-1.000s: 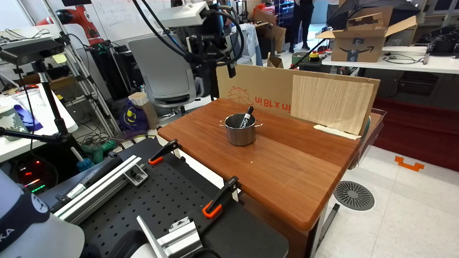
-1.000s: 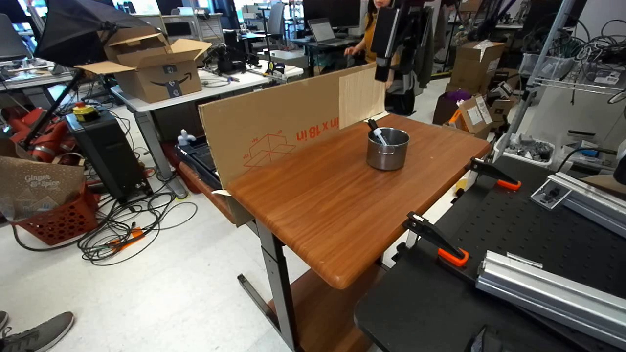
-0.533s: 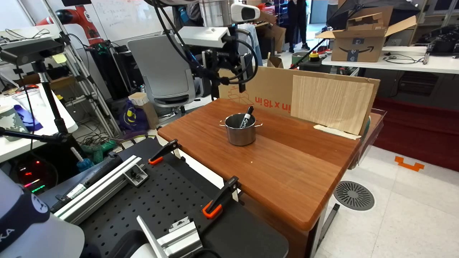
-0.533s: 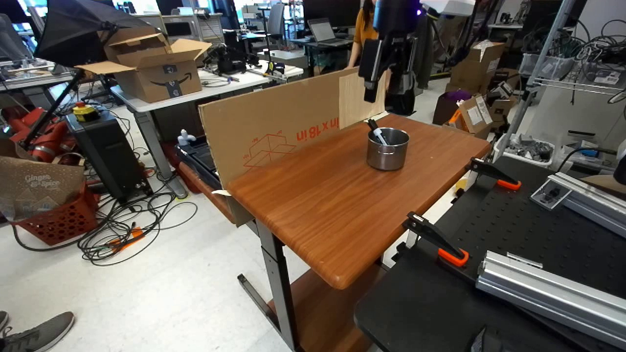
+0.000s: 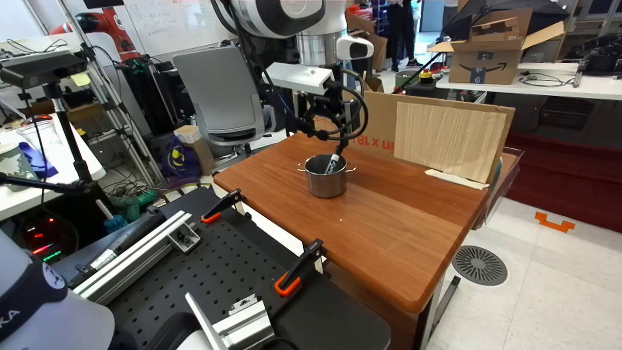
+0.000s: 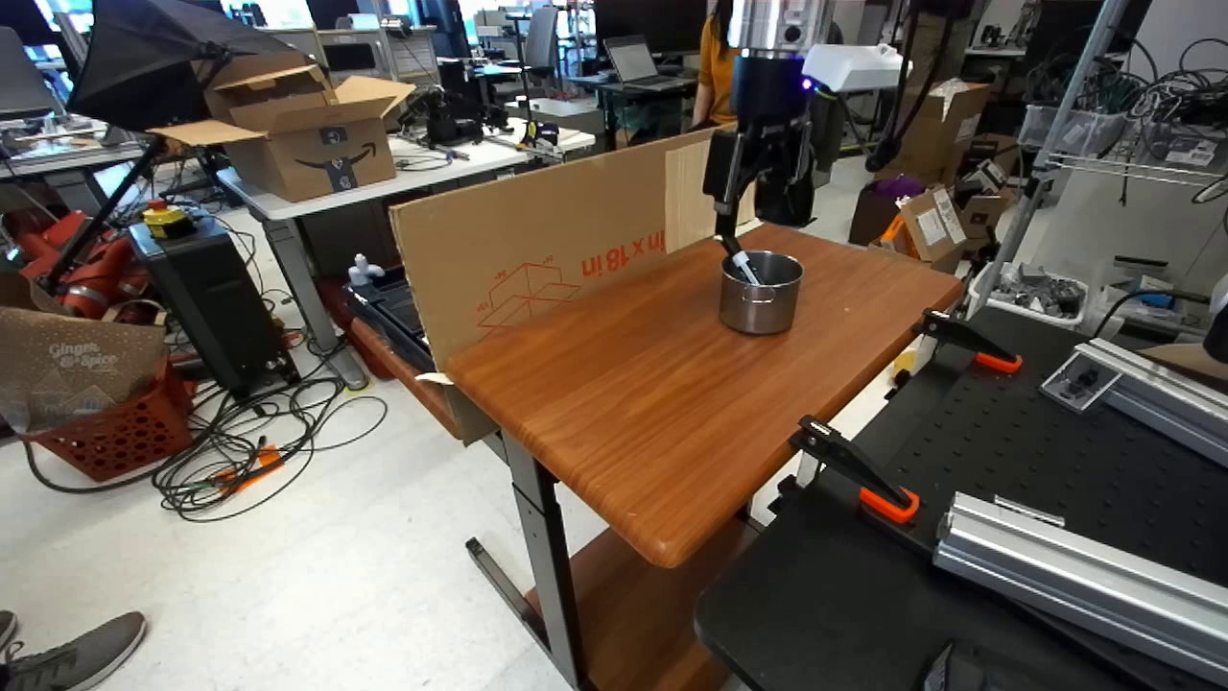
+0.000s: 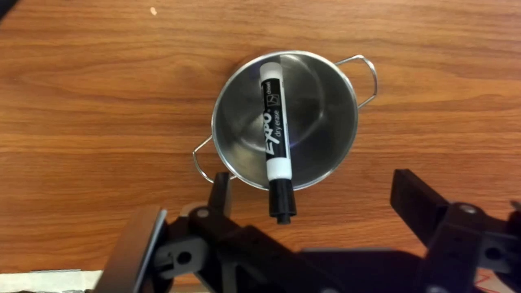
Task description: Remove the black marker from the pot and put it on the table
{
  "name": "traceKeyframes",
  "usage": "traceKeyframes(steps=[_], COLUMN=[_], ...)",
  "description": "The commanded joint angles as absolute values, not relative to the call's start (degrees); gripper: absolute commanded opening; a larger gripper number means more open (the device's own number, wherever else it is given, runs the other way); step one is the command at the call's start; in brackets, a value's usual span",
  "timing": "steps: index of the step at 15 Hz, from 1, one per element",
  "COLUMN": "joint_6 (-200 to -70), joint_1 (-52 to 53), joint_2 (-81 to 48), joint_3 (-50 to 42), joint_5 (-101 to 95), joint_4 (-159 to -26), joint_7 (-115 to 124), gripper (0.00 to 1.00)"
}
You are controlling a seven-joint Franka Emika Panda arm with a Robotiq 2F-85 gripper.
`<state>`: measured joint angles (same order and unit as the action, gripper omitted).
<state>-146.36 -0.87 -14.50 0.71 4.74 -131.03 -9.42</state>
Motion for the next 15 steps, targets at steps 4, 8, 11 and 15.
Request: traceKeyframes(steps=[4, 8, 11, 15], joint_6=[-147.18, -146.88, -146.59, -146.56], joint_1=[-1.71, -1.56, -1.43, -1.28], joint_2=[-19.78, -21.43, -22.58, -23.3], joint_3=[1.21, 1.06, 0.94, 0.85], joint_5=[4.58, 4.17, 3.8, 3.24], joint_4=[-126.87, -124.93, -123.71, -122.99], joint_7=[-9.1, -8.52, -8.11, -7.91], gripper=[1.0, 0.66, 0.42, 0.12])
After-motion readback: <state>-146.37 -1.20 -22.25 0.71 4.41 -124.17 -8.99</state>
